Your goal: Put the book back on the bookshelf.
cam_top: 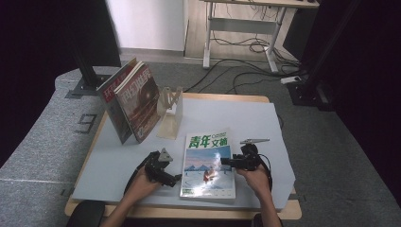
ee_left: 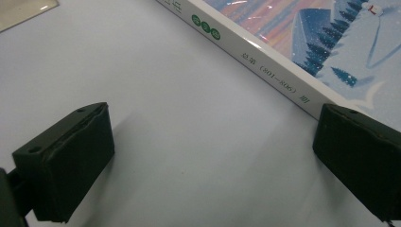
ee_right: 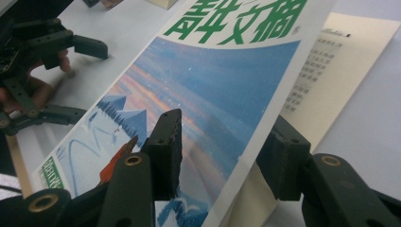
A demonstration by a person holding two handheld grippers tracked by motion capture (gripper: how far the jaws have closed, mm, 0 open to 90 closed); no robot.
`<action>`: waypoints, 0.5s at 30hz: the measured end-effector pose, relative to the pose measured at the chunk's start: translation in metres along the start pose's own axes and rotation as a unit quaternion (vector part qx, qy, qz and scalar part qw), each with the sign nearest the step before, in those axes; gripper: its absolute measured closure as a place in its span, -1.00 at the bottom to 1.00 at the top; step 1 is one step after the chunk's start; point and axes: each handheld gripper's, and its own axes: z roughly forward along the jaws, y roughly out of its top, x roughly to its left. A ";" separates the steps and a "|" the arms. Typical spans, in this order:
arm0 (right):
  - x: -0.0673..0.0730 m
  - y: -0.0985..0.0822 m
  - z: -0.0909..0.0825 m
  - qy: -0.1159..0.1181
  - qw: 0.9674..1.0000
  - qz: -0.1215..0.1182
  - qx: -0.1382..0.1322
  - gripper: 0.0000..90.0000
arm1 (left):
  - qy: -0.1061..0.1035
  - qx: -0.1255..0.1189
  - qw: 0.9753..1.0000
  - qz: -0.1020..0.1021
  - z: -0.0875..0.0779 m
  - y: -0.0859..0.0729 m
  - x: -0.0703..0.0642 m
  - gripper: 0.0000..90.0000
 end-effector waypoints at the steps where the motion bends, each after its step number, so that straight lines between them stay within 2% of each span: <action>1: 0.000 0.001 0.000 0.001 1.000 -0.002 0.001 0.17 | 0.000 0.000 1.000 0.000 0.000 0.000 0.000 -1.00; 6: 0.000 0.011 0.008 -0.004 1.000 -0.005 -0.004 0.18 | 0.000 0.000 1.000 0.000 0.000 0.000 0.000 -1.00; 9: 0.000 0.011 0.014 -0.006 1.000 -0.002 0.008 0.31 | 0.000 0.000 1.000 0.000 0.000 0.000 0.000 -1.00; 12: 0.001 0.005 0.010 0.002 1.000 0.003 0.016 0.38 | 0.000 0.000 1.000 0.000 0.000 0.000 0.000 -1.00; 15: 0.001 0.004 0.005 0.009 1.000 0.008 0.011 0.52 | 0.001 0.000 1.000 0.000 0.000 0.000 0.000 -1.00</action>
